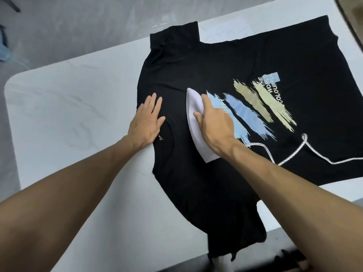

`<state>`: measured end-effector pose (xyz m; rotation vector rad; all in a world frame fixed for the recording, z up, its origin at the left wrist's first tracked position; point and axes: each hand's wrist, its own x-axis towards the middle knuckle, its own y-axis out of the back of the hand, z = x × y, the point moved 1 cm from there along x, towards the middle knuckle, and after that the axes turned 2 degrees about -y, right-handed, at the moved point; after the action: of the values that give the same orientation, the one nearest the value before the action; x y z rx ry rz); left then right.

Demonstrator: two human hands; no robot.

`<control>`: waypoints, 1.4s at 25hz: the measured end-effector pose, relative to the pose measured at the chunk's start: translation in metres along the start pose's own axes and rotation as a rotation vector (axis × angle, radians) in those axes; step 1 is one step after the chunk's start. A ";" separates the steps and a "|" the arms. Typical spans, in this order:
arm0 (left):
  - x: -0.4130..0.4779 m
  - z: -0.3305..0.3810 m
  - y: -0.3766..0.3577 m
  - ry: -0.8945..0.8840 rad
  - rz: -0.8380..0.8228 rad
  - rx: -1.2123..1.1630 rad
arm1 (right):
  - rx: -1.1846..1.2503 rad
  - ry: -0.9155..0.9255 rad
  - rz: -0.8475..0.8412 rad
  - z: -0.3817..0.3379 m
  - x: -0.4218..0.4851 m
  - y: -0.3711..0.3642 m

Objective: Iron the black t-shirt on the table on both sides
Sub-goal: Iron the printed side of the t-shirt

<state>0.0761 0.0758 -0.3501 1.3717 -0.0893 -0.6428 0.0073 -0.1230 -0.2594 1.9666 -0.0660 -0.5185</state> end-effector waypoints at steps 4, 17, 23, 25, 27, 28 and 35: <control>0.004 -0.005 0.002 -0.028 -0.018 -0.014 | -0.098 0.145 -0.066 0.010 -0.018 -0.010; 0.068 0.024 0.033 -0.322 -0.138 0.198 | -0.078 0.090 -0.028 0.013 -0.019 -0.003; 0.085 0.017 0.030 -0.341 -0.227 0.218 | -0.176 0.222 -0.146 0.022 -0.047 -0.014; 0.086 0.014 0.036 -0.375 -0.238 0.134 | -0.208 0.273 -0.232 0.027 -0.070 -0.016; 0.085 0.013 0.045 -0.400 -0.252 0.118 | -0.239 0.331 -0.317 0.030 -0.088 -0.017; 0.084 0.014 0.046 -0.401 -0.255 0.131 | -0.247 0.370 -0.361 0.031 -0.096 -0.019; 0.077 0.026 0.050 -0.380 -0.148 0.257 | -0.161 0.344 -0.341 0.034 -0.100 -0.008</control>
<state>0.1476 0.0190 -0.3209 1.4957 -0.3885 -1.0405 -0.0974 -0.1216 -0.2457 1.8892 0.5192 -0.3823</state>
